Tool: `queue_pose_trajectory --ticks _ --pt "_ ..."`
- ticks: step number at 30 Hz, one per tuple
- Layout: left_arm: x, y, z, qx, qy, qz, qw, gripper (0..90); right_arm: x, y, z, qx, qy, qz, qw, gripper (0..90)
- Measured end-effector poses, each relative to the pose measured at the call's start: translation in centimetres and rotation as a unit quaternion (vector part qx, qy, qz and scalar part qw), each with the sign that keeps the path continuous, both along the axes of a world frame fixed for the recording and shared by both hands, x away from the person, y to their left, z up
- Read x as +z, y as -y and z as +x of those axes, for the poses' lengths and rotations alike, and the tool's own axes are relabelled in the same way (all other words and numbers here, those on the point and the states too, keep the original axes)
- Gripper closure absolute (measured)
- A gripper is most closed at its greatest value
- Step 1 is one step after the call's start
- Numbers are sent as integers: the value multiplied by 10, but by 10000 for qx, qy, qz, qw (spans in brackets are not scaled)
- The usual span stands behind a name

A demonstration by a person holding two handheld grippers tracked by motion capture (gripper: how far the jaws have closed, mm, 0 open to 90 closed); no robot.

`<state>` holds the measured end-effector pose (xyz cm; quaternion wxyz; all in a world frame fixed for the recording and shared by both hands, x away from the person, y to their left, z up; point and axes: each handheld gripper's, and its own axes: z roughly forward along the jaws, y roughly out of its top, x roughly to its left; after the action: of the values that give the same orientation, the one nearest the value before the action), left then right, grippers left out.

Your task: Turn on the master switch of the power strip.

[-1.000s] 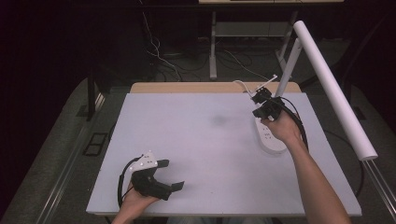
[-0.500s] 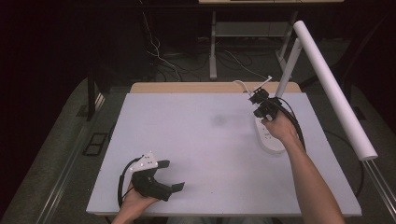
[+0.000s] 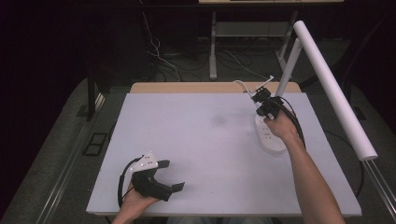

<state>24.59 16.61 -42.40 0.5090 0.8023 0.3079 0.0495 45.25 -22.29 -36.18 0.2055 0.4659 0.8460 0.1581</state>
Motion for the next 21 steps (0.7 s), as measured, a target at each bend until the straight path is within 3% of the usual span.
queue_pose_trajectory --ticks 13,21 --pt "-1 -2 1 -5 -53 -75 10000 0 -19 -3 3 -46 15 -235 9997 893" --pt "0 -3 1 10 -4 -80 10000 0 -30 -1 4 -168 -35 -240 9996 893"
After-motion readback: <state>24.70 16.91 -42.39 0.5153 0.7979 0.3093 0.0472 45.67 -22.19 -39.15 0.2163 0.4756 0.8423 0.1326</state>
